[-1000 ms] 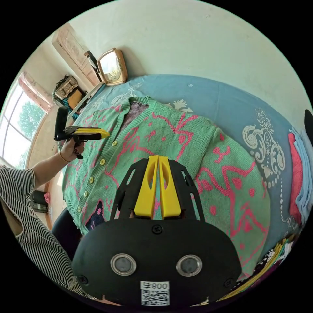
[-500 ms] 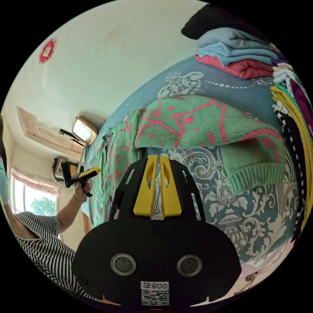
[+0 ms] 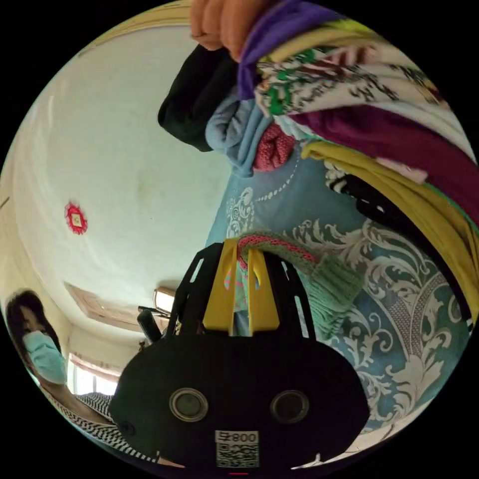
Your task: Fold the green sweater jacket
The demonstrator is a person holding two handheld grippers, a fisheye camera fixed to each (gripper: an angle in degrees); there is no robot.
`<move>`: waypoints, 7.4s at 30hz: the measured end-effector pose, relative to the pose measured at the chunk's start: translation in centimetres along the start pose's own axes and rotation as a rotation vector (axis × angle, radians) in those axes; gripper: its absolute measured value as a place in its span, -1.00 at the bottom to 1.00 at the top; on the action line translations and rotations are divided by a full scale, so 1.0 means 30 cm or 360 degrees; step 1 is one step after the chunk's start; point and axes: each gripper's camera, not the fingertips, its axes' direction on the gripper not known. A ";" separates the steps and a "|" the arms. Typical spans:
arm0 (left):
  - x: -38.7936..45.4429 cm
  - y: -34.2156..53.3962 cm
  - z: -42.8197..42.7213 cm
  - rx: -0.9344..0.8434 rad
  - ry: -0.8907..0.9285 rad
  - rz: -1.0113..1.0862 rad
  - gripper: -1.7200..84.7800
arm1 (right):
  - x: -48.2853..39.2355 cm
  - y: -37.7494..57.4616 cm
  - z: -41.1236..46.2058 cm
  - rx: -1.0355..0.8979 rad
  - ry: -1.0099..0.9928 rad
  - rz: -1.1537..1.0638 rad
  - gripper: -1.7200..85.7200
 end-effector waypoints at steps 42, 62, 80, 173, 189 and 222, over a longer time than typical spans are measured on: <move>-0.406 0.737 -0.533 0.1064 0.0849 -0.0663 -0.89 | -1.391 1.006 0.364 -0.0318 0.0611 -0.1792 -0.89; -0.785 2.268 -0.818 0.1445 0.0549 -0.1311 -0.89 | -1.933 1.936 1.084 -0.1042 0.0247 -0.2406 -0.88; -0.949 2.848 -0.649 0.1288 0.0586 -0.1763 -0.69 | -1.952 2.239 1.472 -0.1294 0.0475 -0.2400 -0.88; -0.484 0.490 0.268 -0.0064 0.0175 -0.0254 -0.96 | -0.825 0.769 0.892 -0.0563 0.0504 -0.0923 -0.96; -0.375 1.276 -0.175 0.0342 0.0109 -0.0749 -0.96 | -1.018 1.007 0.881 -0.0933 0.0637 -0.1077 -0.96; -0.387 4.525 -1.141 0.2328 0.0215 -0.2963 -0.67 | -1.732 2.129 1.180 -0.1616 0.0409 -0.1955 -0.96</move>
